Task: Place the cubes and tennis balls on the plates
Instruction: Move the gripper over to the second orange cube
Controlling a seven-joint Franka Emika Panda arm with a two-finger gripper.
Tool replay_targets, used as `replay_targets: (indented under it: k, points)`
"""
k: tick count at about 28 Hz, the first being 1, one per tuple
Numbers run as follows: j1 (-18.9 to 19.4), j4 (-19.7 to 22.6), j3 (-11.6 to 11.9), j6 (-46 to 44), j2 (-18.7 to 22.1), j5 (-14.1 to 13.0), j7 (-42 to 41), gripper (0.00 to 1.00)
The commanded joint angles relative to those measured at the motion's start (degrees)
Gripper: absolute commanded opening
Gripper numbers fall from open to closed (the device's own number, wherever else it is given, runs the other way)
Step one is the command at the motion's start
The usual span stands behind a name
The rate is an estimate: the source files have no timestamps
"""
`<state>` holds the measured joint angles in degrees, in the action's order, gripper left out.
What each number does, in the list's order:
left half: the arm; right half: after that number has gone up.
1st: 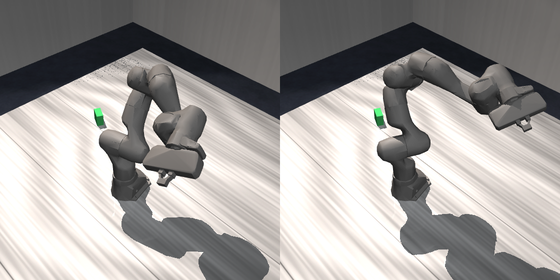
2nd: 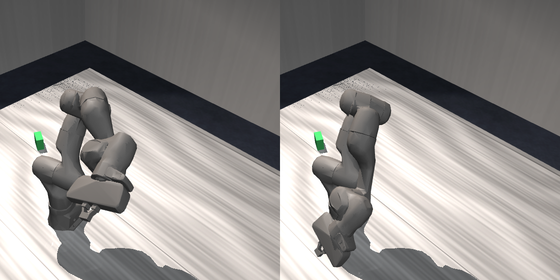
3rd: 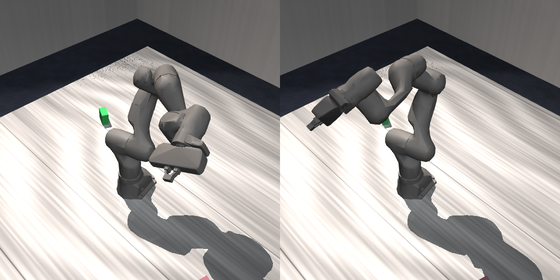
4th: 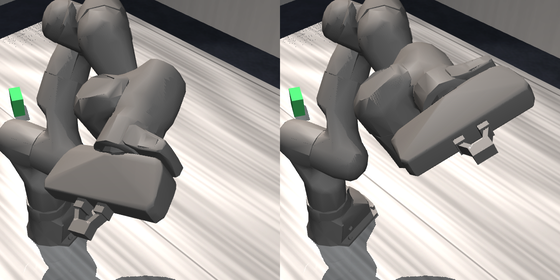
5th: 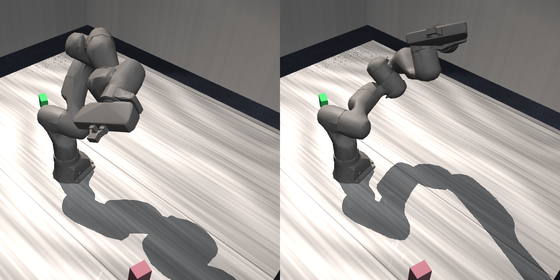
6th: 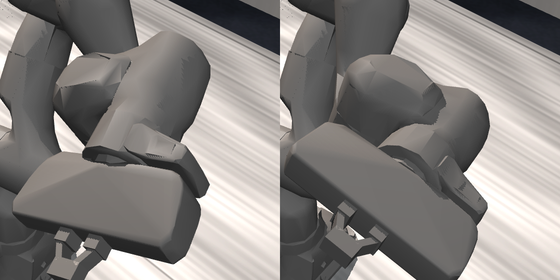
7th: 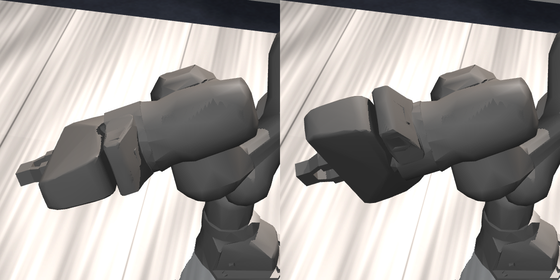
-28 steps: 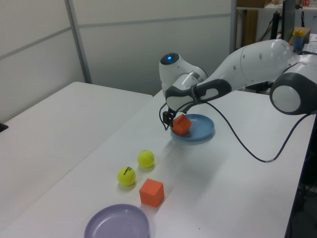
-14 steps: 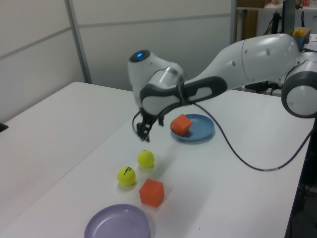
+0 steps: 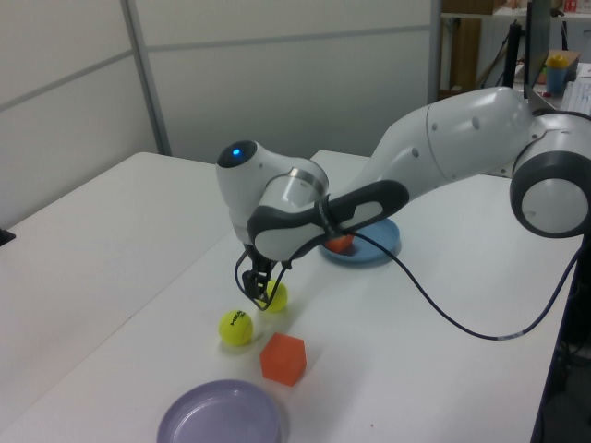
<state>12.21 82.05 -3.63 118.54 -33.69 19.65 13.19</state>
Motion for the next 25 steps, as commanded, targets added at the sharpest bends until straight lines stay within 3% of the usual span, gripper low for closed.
replay_targets:
  k: [1, 9, 12, 20, 25]
  points:
    - [0.4, 0.6, 0.3, 4.9, -1.9, 3.0, 1.0, 1.0]
    - [0.3, 0.7, 0.3, 3.6, 0.8, 2.7, 1.2, 1.0]
    - [0.4, 0.6, -0.4, -5.0, 2.0, 2.4, 1.0, 1.0]
    - [1.1, 0.4, -8.8, -21.8, 3.5, 2.3, 1.5, 1.0]
    - [1.2, 0.5, -13.8, -24.2, 3.5, 2.3, 4.7, 1.0]
